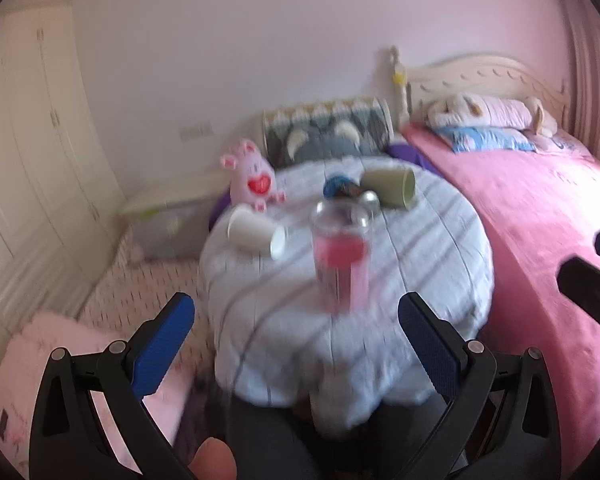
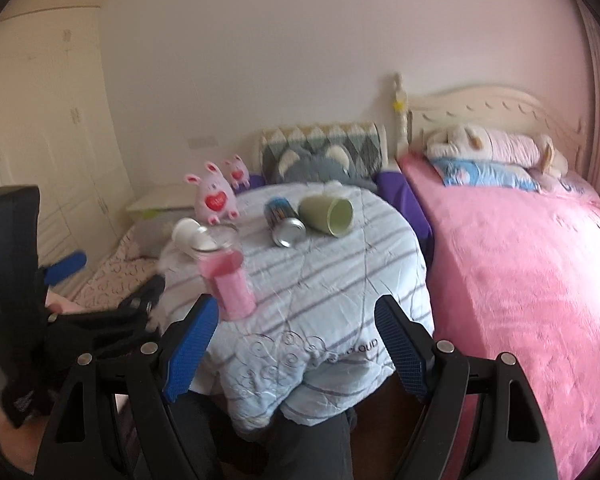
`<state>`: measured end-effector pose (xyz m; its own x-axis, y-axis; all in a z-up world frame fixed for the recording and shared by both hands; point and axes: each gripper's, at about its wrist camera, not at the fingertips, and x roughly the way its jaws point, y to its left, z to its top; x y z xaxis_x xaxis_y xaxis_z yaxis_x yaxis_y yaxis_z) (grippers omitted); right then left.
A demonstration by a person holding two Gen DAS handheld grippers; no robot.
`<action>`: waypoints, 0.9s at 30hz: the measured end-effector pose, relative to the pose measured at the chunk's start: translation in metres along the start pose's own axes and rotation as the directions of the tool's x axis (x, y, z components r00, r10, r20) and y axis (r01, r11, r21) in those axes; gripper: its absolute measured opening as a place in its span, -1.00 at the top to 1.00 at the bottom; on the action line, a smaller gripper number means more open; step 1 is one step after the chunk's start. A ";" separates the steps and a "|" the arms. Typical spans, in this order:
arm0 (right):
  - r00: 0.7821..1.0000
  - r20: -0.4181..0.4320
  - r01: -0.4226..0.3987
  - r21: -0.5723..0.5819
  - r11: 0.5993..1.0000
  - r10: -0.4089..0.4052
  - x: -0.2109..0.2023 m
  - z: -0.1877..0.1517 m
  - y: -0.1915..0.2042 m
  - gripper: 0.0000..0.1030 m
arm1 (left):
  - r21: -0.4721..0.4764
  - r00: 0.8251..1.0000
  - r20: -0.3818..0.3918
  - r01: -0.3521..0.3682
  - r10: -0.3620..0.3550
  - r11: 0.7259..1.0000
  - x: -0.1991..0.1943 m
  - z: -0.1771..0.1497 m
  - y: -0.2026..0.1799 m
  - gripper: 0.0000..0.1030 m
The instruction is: Flip cup upright
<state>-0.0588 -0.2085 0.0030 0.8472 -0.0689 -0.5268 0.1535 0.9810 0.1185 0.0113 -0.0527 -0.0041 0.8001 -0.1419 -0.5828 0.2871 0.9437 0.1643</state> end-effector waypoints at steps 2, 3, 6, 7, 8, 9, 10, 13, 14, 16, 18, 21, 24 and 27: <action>1.000 0.021 -0.019 -0.005 1.000 0.019 -0.010 -0.002 0.005 -0.58 | -0.034 0.999 -0.037 -0.001 0.000 0.999 -0.014 -0.009 0.011 -1.00; 0.999 0.025 -0.025 -0.008 1.000 0.025 -0.012 -0.003 0.007 -0.58 | -0.043 0.999 -0.042 -0.006 0.004 0.999 -0.018 -0.011 0.013 -1.00; 0.999 0.026 -0.043 -0.018 0.999 0.043 -0.018 -0.009 0.012 -0.58 | -0.087 0.998 -0.058 -0.041 0.036 0.995 -0.035 -0.025 0.025 -1.00; 0.999 0.023 -0.048 -0.019 0.999 0.048 -0.018 -0.011 0.013 -0.58 | -0.102 0.996 -0.068 -0.057 0.051 0.993 -0.040 -0.030 0.030 -1.00; 0.998 0.018 -0.052 -0.018 0.998 0.052 -0.017 -0.013 0.014 -0.58 | -0.111 0.996 -0.073 -0.067 0.059 0.992 -0.042 -0.033 0.032 -1.00; 0.998 0.013 -0.057 -0.015 0.998 0.057 -0.017 -0.016 0.014 -0.58 | -0.127 0.994 -0.078 -0.081 0.071 0.989 -0.045 -0.038 0.036 -1.00; 0.998 0.007 -0.062 -0.015 0.998 0.062 -0.015 -0.019 0.015 -0.58 | -0.133 0.994 -0.078 -0.089 0.079 0.987 -0.048 -0.040 0.037 -1.00; 0.997 -0.018 -0.069 -0.017 0.997 0.069 -0.010 -0.028 0.019 -0.58 | -0.145 0.990 -0.084 -0.125 0.113 0.982 -0.051 -0.049 0.041 -1.00; 0.997 -0.025 -0.073 -0.018 0.997 0.073 -0.010 -0.030 0.021 -0.58 | -0.147 0.990 -0.082 -0.129 0.118 0.981 -0.053 -0.052 0.042 -1.00; 0.996 -0.038 -0.079 -0.021 0.997 0.078 -0.008 -0.034 0.025 -0.58 | -0.148 0.989 -0.074 -0.140 0.130 0.979 -0.055 -0.056 0.042 -1.00; 0.996 -0.045 -0.080 -0.026 0.996 0.079 -0.008 -0.036 0.028 -0.58 | -0.158 0.988 -0.068 -0.148 0.138 0.976 -0.057 -0.059 0.042 -1.00; 0.996 -0.046 -0.082 -0.036 0.996 0.080 -0.009 -0.036 0.032 -0.58 | -0.167 0.989 -0.066 -0.142 0.133 0.976 -0.057 -0.060 0.043 -1.00; 0.996 -0.044 -0.078 -0.043 0.996 0.076 -0.011 -0.036 0.035 -0.58 | -0.160 0.989 -0.061 -0.140 0.132 0.977 -0.057 -0.061 0.042 -1.00; 0.996 -0.043 -0.076 -0.046 0.996 0.074 -0.010 -0.035 0.036 -0.58 | -0.153 0.990 -0.052 -0.137 0.131 0.979 -0.061 -0.061 0.040 -1.00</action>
<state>-0.0797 -0.1661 -0.0167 0.8334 0.0119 -0.5525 0.0652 0.9907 0.1197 -0.0581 0.0123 -0.0108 0.8022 -0.0016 -0.5970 0.0906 0.9887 0.1192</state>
